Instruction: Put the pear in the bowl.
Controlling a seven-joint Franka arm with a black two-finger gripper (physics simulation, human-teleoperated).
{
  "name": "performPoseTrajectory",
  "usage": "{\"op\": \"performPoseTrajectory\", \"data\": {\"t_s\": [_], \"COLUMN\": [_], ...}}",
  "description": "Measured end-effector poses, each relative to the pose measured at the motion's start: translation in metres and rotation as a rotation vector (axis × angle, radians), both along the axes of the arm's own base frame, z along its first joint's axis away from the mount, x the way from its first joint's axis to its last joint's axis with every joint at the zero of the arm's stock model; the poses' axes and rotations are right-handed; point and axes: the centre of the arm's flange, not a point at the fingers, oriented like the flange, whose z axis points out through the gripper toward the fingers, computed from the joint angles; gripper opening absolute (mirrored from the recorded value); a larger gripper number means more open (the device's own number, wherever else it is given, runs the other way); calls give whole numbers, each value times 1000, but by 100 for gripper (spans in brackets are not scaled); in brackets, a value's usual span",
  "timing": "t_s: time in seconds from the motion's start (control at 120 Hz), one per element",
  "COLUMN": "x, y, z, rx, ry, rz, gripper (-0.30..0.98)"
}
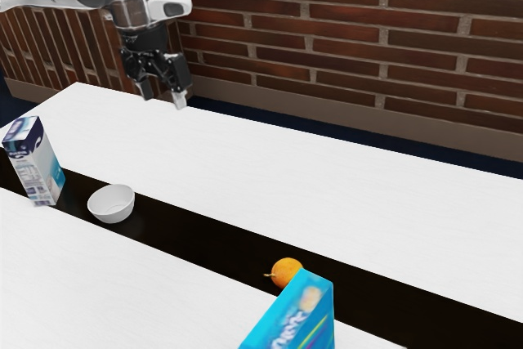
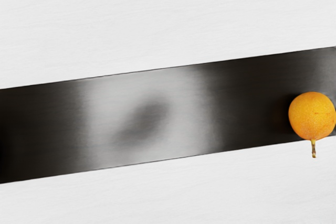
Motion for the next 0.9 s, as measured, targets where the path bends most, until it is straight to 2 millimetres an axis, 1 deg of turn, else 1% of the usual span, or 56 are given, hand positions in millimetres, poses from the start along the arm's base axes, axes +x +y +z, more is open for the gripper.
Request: {"op": "performPoseTrajectory", "data": {"t_s": [0.133,0.333,0.4,0.45,0.483,0.517,0.625,0.675,0.767,0.9], "x": [0,-1,2,5,8,10,15,15,13,1], "y": [-2,11,12,8,0,-13,-72,-92,-116,-158], "z": [-3,-22,-31,-44,-53,-62,-97,-110,-121,-128], "rx": [1,-4,1,11,15,20,28,27,24,20], "ry": [5,43,55,68,75,81,86,77,56,43], "rz": [-2,33,42,37,26,8,-74,-99,-106,-94], "gripper": [67,67,67,67,67,67,67,66,66,66]}}
